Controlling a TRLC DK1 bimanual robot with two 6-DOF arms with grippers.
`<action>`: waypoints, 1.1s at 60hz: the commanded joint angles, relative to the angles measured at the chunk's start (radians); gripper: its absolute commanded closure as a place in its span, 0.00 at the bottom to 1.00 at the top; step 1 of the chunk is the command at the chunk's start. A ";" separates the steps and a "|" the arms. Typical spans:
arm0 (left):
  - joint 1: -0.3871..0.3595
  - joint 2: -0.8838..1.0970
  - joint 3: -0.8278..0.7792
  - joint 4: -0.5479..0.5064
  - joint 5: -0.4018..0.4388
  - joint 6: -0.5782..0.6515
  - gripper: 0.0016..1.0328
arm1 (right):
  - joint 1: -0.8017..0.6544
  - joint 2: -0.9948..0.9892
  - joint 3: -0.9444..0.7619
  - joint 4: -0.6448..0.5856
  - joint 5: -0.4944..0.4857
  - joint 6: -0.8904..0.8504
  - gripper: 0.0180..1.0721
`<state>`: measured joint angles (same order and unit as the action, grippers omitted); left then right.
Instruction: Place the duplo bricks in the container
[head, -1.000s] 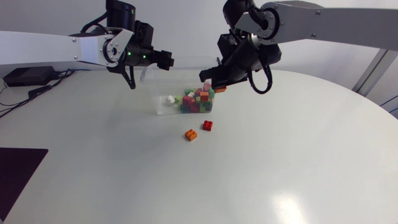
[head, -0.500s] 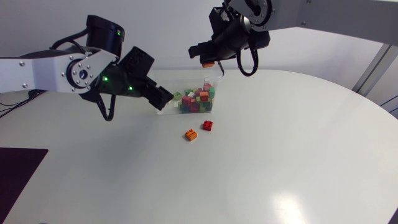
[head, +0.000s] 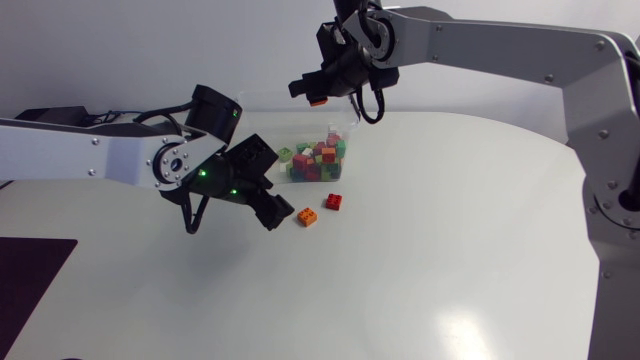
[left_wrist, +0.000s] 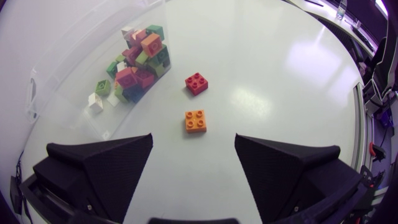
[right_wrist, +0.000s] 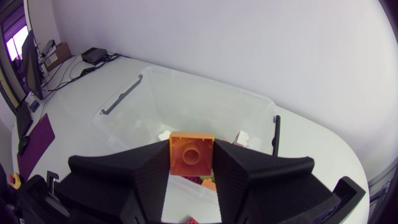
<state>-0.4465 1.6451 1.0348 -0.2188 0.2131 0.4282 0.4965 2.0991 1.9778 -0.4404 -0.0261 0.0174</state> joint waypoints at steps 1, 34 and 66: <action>-0.004 0.027 -0.025 0.007 0.014 0.024 0.12 | 0.005 0.062 0.058 0.016 -0.005 -0.022 0.71; -0.047 0.237 0.111 0.009 -0.020 -0.036 0.14 | -0.064 0.007 0.003 0.060 -0.026 -0.042 0.05; -0.077 0.483 0.429 -0.198 -0.159 -0.082 0.30 | -0.159 -0.407 -0.570 0.114 -0.090 -0.080 0.05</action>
<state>-0.5205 2.0892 1.4250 -0.4000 0.0616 0.3660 0.3439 1.7454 1.4677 -0.3351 -0.1089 -0.0391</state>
